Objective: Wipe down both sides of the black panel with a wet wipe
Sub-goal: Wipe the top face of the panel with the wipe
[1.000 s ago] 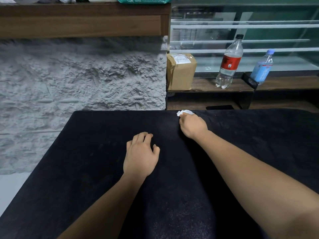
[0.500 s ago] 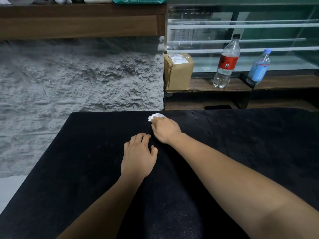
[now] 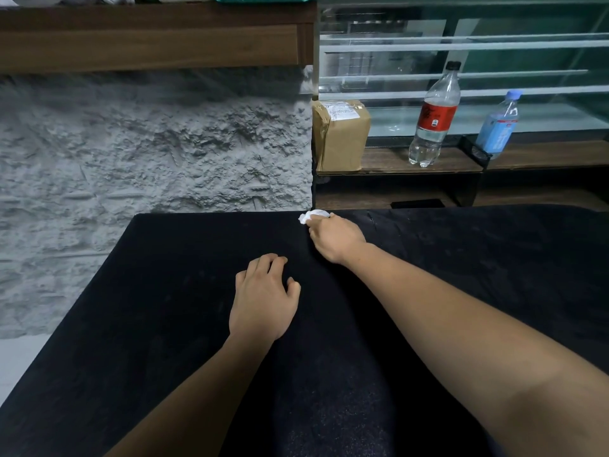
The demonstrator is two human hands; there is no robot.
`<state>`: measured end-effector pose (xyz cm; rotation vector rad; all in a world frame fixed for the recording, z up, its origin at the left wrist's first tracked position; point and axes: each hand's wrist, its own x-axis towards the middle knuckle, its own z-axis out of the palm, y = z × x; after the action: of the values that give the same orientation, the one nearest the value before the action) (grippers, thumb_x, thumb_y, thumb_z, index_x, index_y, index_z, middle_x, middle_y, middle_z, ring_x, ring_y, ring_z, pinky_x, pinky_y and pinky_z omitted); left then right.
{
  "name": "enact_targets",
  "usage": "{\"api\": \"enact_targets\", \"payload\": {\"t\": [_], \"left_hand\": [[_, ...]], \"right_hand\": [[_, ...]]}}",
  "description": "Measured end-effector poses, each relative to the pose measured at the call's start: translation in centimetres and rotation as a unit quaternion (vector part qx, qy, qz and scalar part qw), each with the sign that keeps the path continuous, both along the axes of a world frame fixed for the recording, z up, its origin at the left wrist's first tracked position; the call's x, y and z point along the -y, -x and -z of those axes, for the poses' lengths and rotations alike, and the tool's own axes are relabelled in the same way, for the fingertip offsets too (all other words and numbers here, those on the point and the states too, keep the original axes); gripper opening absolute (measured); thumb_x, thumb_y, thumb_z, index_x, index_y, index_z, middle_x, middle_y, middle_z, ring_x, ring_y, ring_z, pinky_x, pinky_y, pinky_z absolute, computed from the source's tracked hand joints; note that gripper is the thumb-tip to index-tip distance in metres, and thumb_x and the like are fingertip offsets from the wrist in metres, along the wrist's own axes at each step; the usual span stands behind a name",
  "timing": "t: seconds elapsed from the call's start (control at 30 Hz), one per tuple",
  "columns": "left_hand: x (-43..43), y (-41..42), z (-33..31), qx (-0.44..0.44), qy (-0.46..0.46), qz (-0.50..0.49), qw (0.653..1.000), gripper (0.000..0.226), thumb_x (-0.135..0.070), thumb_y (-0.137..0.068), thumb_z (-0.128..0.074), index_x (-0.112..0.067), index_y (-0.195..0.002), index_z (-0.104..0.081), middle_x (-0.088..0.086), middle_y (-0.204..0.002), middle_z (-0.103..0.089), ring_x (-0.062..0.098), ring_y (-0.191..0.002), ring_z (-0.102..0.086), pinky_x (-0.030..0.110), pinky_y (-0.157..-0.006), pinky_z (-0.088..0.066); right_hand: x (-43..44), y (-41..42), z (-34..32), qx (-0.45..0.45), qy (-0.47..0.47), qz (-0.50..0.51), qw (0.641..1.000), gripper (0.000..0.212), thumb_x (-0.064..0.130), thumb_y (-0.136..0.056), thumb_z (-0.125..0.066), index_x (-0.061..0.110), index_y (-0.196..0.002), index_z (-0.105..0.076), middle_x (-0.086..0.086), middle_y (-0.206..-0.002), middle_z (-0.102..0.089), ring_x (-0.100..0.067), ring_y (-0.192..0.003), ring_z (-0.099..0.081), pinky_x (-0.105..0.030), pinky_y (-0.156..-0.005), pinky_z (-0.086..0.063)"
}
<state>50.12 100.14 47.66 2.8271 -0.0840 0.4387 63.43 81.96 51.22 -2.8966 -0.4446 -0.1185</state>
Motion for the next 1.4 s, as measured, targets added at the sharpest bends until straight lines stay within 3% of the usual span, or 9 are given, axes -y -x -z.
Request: {"api": "enact_targets", "payload": {"t": [0.13,0.27,0.43,0.73,0.87,1.03,1.4], "left_hand": [[0.1,-0.1,-0.1,-0.004,0.004,0.000,1.000,0.046,-0.042,-0.100,-0.045,-0.023,-0.140,-0.058,-0.008,-0.145,-0.053,0.014,-0.136,-0.045,0.040,-0.113,-0.038],[0.0,0.0,-0.1,-0.002,0.006,0.000,1.000,0.045,-0.041,-0.100,-0.045,-0.024,-0.140,-0.059,-0.009,-0.144,-0.053,0.013,-0.135,-0.045,0.039,-0.113,-0.037],[0.0,0.1,-0.2,-0.002,0.004,-0.002,1.000,0.044,-0.040,-0.101,-0.047,-0.024,-0.139,-0.059,-0.010,-0.143,-0.054,0.013,-0.134,-0.046,0.038,-0.112,-0.037],[0.0,0.1,-0.4,-0.007,0.006,-0.001,1.000,0.045,-0.041,-0.102,-0.045,-0.024,-0.142,-0.056,-0.011,-0.146,-0.052,0.012,-0.136,-0.044,0.037,-0.115,-0.035],[-0.1,0.1,-0.3,-0.006,0.008,0.002,1.000,0.045,-0.041,-0.102,-0.045,-0.024,-0.142,-0.057,-0.011,-0.145,-0.052,0.013,-0.136,-0.044,0.039,-0.115,-0.035],[-0.1,0.0,-0.2,-0.006,0.004,0.001,1.000,0.045,-0.042,-0.102,-0.046,-0.025,-0.142,-0.056,-0.011,-0.144,-0.052,0.013,-0.136,-0.045,0.041,-0.115,-0.036],[0.0,-0.1,-0.2,-0.003,0.014,0.006,1.000,0.043,-0.041,-0.100,-0.048,-0.024,-0.138,-0.058,-0.011,-0.141,-0.053,0.015,-0.132,-0.047,0.042,-0.112,-0.037]], "right_hand": [[2.4,-0.8,-0.1,-0.004,0.003,0.022,1.000,0.044,0.025,-0.106,-0.031,0.033,-0.141,-0.056,-0.002,-0.148,-0.058,-0.031,-0.130,-0.055,-0.039,-0.094,-0.041],[4.6,-1.3,-0.1,-0.007,0.007,0.060,0.998,0.044,0.023,-0.105,-0.032,0.034,-0.142,-0.055,-0.006,-0.146,-0.059,-0.035,-0.129,-0.056,-0.039,-0.091,-0.040],[6.8,-1.6,-0.1,-0.018,0.013,0.079,0.997,0.047,0.019,-0.106,-0.030,0.034,-0.144,-0.053,0.004,-0.159,-0.046,-0.035,-0.133,-0.054,-0.039,-0.109,-0.039],[9.7,-1.0,-0.3,-0.028,0.005,0.108,0.994,0.047,0.015,-0.104,-0.030,0.033,-0.140,-0.055,0.006,-0.157,-0.047,-0.032,-0.129,-0.054,-0.045,-0.105,-0.045],[11.9,-0.7,-0.2,-0.055,0.007,0.127,0.990,0.055,0.020,-0.107,-0.024,0.040,-0.156,-0.040,0.012,-0.170,-0.028,-0.032,-0.147,-0.040,-0.046,-0.120,-0.034],[15.1,0.2,-0.3,-0.046,0.011,0.149,0.988,0.054,0.022,-0.106,-0.023,0.041,-0.154,-0.042,0.015,-0.168,-0.031,-0.032,-0.140,-0.045,-0.045,-0.114,-0.039],[20.5,1.3,-0.6,-0.039,0.032,0.185,0.981,0.051,0.022,-0.108,-0.027,0.035,-0.155,-0.042,0.002,-0.165,-0.039,-0.041,-0.132,-0.051,-0.045,-0.108,-0.043]]}}
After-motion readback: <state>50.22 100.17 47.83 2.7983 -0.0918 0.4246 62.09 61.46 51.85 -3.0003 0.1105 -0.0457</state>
